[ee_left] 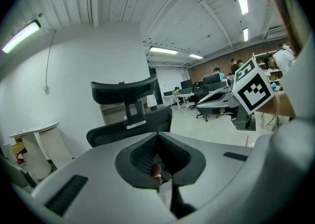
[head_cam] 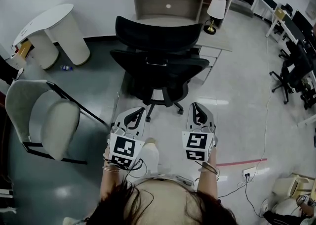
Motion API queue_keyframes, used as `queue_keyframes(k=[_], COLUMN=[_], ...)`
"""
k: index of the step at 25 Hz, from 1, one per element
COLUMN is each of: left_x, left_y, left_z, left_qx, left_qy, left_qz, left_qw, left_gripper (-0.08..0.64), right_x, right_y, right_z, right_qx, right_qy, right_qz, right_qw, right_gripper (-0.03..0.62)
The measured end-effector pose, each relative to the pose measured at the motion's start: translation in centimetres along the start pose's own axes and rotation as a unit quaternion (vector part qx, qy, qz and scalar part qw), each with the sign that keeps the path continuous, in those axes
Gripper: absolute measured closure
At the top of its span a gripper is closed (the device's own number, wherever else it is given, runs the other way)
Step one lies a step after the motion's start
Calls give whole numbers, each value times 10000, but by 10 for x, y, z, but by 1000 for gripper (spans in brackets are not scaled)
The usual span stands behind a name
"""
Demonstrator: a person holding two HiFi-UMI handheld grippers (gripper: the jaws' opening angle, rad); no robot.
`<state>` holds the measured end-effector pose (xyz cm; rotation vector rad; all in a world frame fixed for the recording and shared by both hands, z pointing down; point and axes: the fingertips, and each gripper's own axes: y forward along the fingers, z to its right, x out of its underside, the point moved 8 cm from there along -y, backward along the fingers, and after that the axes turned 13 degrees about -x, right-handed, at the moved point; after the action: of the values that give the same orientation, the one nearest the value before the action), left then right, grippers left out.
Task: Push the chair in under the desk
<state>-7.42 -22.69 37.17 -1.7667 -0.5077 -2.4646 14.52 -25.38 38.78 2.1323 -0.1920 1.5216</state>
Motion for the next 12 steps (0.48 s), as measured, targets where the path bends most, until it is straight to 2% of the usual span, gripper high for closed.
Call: queue_keyframes(k=[12], left_x=[-8], left_y=[-23], left_z=[15], left_qx=[103], left_qy=[257], left_qz=[286], left_qw=[9992], left_gripper=[548], right_x=[1], right_y=[-25], right_z=[-18], right_qx=[-44], right_qy=[-68], right_qz=[101], right_qw=[9999], right_gripper=[568])
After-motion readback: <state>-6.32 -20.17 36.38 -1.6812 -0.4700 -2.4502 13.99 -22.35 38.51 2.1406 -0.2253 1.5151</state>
